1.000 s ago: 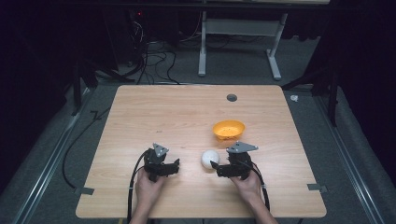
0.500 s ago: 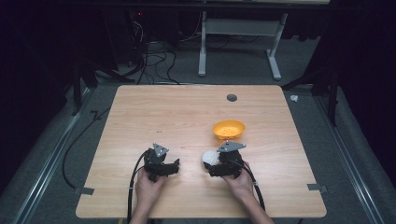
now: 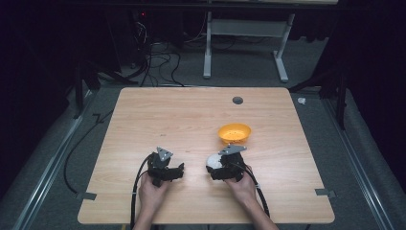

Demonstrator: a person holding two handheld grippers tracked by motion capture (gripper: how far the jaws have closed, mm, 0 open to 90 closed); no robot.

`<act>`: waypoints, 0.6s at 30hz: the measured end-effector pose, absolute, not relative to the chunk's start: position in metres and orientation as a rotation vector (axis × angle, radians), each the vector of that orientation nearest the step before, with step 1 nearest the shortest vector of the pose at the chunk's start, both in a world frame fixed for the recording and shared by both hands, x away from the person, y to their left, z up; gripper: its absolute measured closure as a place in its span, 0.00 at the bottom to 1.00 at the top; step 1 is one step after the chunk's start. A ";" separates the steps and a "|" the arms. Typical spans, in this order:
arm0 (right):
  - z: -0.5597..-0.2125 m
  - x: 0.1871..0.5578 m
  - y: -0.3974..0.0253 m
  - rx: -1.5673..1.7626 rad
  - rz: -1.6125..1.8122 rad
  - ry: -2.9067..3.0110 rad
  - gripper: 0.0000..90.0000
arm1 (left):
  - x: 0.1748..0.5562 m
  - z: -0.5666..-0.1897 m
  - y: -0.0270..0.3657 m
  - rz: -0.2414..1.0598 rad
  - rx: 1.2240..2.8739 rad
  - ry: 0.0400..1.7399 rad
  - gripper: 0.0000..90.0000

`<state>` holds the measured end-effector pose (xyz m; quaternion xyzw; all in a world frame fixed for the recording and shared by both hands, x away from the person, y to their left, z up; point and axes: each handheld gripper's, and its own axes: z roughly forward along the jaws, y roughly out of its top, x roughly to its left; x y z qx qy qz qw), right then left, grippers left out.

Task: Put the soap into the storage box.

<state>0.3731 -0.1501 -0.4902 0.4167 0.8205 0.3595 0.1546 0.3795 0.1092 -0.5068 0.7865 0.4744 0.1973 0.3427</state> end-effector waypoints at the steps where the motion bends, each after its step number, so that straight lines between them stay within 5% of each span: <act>1: -0.491 0.374 -0.150 1.196 1.022 2.357 0.18 | 0.380 -0.507 0.109 0.513 2.044 1.233 0.18; 18: -0.494 0.372 -0.143 1.179 0.982 2.352 0.27 | 0.379 -0.507 0.109 0.515 2.043 1.233 0.18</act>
